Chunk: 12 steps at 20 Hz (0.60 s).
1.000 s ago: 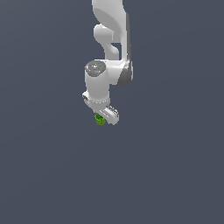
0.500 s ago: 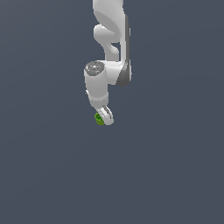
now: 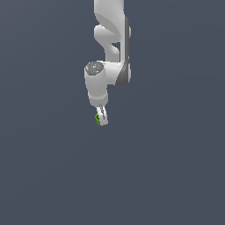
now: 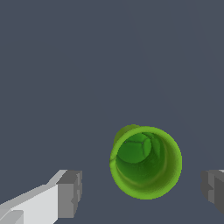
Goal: Pick up the object and move it to a goal position.
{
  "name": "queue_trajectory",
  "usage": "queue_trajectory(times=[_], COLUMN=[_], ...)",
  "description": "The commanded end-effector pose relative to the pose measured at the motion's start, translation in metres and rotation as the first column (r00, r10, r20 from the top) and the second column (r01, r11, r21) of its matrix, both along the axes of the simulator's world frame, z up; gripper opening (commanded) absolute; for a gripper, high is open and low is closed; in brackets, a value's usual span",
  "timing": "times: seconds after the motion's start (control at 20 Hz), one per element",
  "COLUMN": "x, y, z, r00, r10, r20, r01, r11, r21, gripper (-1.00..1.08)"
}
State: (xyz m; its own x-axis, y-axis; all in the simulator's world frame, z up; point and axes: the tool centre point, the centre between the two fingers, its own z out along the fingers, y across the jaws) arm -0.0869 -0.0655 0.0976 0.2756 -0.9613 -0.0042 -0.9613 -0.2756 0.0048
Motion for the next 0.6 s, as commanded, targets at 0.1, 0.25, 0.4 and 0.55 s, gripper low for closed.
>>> queue_trajectory(times=[0.1,0.25,0.4,0.55], x=[-0.0054,-0.0077,-0.0091,-0.0096], y=[-0.0022,-0.0031,-0.0037,-0.0039], z=[-0.0028,-0.004,-0.0048,-0.005], r00=[0.997,0.993,0.99,0.989], r10=[-0.083,-0.118,-0.139,-0.146], r20=[0.003,0.005,0.005,0.006], r01=[0.083,0.118,0.139,0.146], r11=[0.997,0.993,0.99,0.989], r21=[-0.002,-0.002,-0.003,-0.003], gripper=[1.0,1.0,1.0,1.0])
